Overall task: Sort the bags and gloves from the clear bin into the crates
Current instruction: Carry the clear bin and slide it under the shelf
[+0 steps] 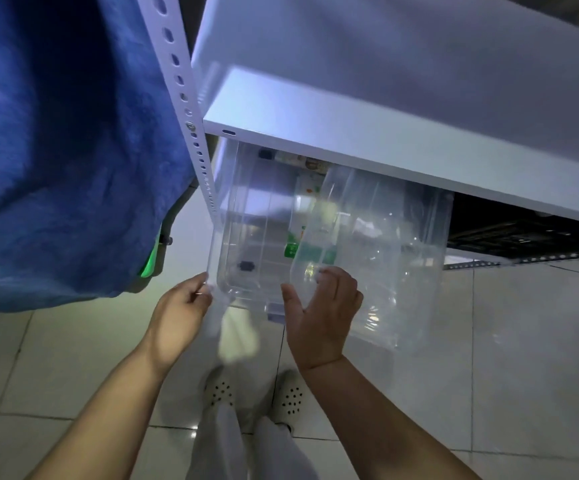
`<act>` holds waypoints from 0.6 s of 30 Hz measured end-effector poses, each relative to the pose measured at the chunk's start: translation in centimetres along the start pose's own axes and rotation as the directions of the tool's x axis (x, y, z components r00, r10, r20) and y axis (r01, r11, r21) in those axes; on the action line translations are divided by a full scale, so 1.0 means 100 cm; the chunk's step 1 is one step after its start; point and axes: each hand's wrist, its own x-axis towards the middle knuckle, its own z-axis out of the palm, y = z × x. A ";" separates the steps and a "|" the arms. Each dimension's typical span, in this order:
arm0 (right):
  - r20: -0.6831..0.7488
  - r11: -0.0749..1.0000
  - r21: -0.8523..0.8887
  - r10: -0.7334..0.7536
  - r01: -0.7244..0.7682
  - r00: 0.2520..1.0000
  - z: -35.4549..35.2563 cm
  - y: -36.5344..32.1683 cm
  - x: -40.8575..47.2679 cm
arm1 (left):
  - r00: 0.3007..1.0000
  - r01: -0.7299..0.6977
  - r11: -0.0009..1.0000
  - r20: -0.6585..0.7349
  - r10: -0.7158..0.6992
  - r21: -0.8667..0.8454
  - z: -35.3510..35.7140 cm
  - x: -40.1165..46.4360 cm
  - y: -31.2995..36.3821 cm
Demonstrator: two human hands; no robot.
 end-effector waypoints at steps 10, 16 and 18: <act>0.171 0.967 -0.100 -0.217 0.236 0.961 0.046 -0.054 -0.010 | 0.980 0.195 0.911 0.048 -0.191 -0.363 -0.004 0.005 0.005; 0.207 0.963 0.019 -0.268 0.270 0.941 0.056 -0.064 -0.022 | 0.988 0.121 0.930 0.134 -0.079 -0.348 -0.013 0.002 0.004; 0.269 0.954 0.093 -0.301 0.286 0.915 0.053 -0.060 -0.024 | 0.988 0.098 0.946 0.145 -0.055 -0.309 -0.014 0.002 0.003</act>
